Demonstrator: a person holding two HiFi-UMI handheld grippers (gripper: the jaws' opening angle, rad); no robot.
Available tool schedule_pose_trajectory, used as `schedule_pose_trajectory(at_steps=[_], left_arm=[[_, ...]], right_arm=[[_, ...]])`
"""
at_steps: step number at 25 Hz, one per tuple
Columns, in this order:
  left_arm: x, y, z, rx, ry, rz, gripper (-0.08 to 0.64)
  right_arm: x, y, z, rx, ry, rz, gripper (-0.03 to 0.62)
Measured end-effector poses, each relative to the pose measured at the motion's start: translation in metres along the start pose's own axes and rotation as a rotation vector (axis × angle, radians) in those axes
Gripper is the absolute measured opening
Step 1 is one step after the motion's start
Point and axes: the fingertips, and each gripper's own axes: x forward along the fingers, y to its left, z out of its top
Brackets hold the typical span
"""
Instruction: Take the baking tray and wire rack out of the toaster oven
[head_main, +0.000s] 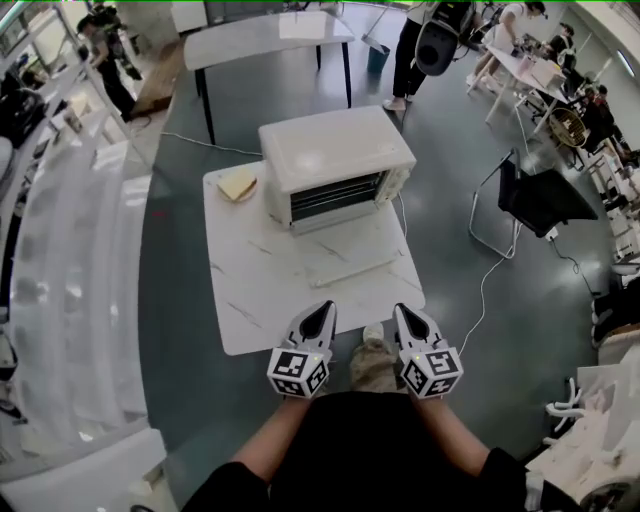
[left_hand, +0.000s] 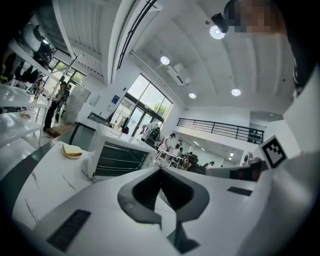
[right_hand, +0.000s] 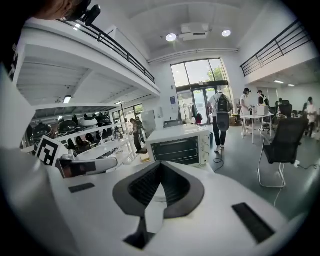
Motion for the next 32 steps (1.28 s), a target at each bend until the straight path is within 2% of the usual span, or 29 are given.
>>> schedule_pose_trajectory(at_steps=[5, 9, 16, 21, 24, 27, 32], left_arm=[[0.006, 0.029, 0.006, 0.004, -0.029, 0.121, 0.018], [0.023, 0.052, -0.005, 0.015, -0.015, 0.271, 0.018], [0.08, 0.066, 0.002, 0.012, -0.039, 0.39, 0.018], [0.117, 0.079, -0.001, 0.019, -0.009, 0.511, 0.018], [0.138, 0.085, -0.004, -0.024, -0.034, 0.545, 0.018], [0.16, 0.095, -0.005, -0.046, -0.055, 0.562, 0.018], [0.192, 0.113, -0.012, -0.107, -0.082, 0.545, 0.018]], right_arm=[[0.043, -0.018, 0.006, -0.01, 0.008, 0.052, 0.021], [0.08, -0.031, 0.007, 0.019, 0.028, 0.156, 0.021], [0.129, -0.07, 0.015, -0.013, 0.067, 0.287, 0.021], [0.159, -0.1, 0.008, -0.042, 0.145, 0.385, 0.021], [0.175, -0.114, 0.01, -0.04, 0.143, 0.421, 0.021], [0.199, -0.131, 0.015, -0.023, 0.121, 0.417, 0.021], [0.232, -0.146, 0.013, -0.009, 0.123, 0.404, 0.021]])
